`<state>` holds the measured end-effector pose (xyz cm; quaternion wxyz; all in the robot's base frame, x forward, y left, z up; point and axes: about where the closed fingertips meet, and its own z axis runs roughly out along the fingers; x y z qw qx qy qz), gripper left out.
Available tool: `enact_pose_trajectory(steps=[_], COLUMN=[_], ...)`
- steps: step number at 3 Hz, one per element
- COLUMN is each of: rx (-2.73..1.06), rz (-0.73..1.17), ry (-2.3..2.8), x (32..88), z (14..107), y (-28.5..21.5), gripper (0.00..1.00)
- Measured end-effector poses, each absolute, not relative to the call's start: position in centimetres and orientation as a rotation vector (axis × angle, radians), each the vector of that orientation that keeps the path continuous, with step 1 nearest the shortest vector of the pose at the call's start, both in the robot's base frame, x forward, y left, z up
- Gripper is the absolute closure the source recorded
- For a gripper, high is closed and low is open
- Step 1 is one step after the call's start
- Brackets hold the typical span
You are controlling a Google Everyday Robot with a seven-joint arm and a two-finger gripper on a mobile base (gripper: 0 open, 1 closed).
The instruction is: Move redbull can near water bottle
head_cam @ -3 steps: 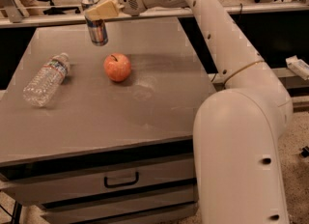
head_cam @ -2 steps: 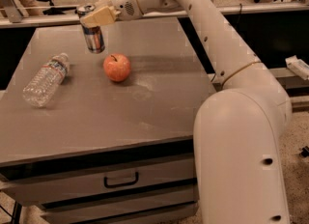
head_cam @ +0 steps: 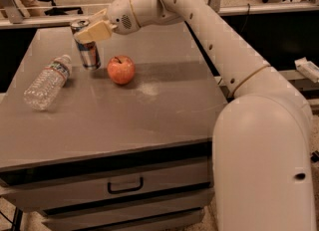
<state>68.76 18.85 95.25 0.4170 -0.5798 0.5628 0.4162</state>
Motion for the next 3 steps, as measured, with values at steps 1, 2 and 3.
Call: enact_pose_trajectory(steps=[1,2,3], rx=[-1.468,-1.49,-1.514], rz=[1.086,1.082,1.05], ry=[1.359,1.316,1.282], x=[67.48,67.02,66.74], z=[94.87,94.67,94.16], y=[19.97,20.64,20.93], gripper=[1.0,0.84,0.59])
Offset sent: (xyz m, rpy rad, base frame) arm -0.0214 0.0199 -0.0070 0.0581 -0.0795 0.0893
